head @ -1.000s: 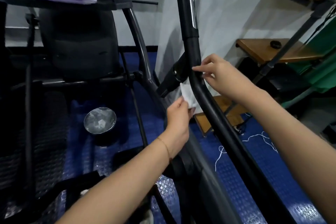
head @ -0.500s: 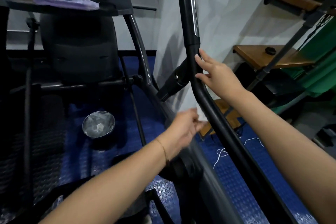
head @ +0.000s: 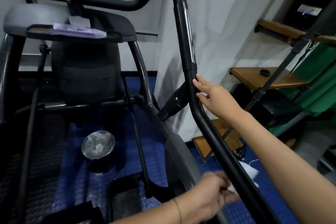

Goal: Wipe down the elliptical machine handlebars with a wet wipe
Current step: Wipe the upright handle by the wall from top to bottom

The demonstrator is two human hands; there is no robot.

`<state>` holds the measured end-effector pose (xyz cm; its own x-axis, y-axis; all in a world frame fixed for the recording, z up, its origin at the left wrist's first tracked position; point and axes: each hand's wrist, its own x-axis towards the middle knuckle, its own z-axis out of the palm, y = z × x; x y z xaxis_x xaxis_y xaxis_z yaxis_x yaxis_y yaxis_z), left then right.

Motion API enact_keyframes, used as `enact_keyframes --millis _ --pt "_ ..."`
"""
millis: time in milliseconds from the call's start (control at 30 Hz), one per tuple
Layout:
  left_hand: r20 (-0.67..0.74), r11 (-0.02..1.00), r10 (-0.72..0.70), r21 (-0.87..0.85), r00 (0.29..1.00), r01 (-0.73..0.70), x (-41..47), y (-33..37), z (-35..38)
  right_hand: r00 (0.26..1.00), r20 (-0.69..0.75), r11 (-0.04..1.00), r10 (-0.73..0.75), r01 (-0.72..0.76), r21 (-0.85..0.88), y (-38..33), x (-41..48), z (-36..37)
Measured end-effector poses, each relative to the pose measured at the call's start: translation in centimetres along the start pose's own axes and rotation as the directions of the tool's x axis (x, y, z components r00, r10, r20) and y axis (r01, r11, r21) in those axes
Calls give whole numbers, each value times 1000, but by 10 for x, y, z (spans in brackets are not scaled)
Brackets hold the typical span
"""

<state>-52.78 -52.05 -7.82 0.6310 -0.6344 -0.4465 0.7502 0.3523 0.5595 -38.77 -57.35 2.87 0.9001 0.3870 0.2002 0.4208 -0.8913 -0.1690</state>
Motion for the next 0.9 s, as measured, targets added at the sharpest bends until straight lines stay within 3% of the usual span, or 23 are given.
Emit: enact_keyframes --millis 167,333,467,600,667,800,900 --pt "-209 928 276 -195 938 -317 20 75 -24 1000 2 1000 13 -13 -24 -4 3 1" --pt "-80 982 169 -68 982 -175 8 40 -19 1000 17 999 13 -12 -52 -2 2 -1" --pt "-221 951 272 -90 937 -297 31 82 -42 1000 25 998 14 -13 -55 -1 3 -1" --pt "-352 926 359 17 865 -377 43 124 -51 1000 9 998 2 -1 -63 -2 5 -3" --pt "-320 907 415 79 851 -413 40 143 -51 1000 5 998 -2 3 -69 -2 6 -5" --pt "-244 852 479 359 843 -380 14 156 -57 1000 -2 999 20 -20 -32 -3 9 -12" --pt "-311 782 597 430 740 -450 -15 166 -65 992 -117 996 56 -47 81 -9 10 -17"
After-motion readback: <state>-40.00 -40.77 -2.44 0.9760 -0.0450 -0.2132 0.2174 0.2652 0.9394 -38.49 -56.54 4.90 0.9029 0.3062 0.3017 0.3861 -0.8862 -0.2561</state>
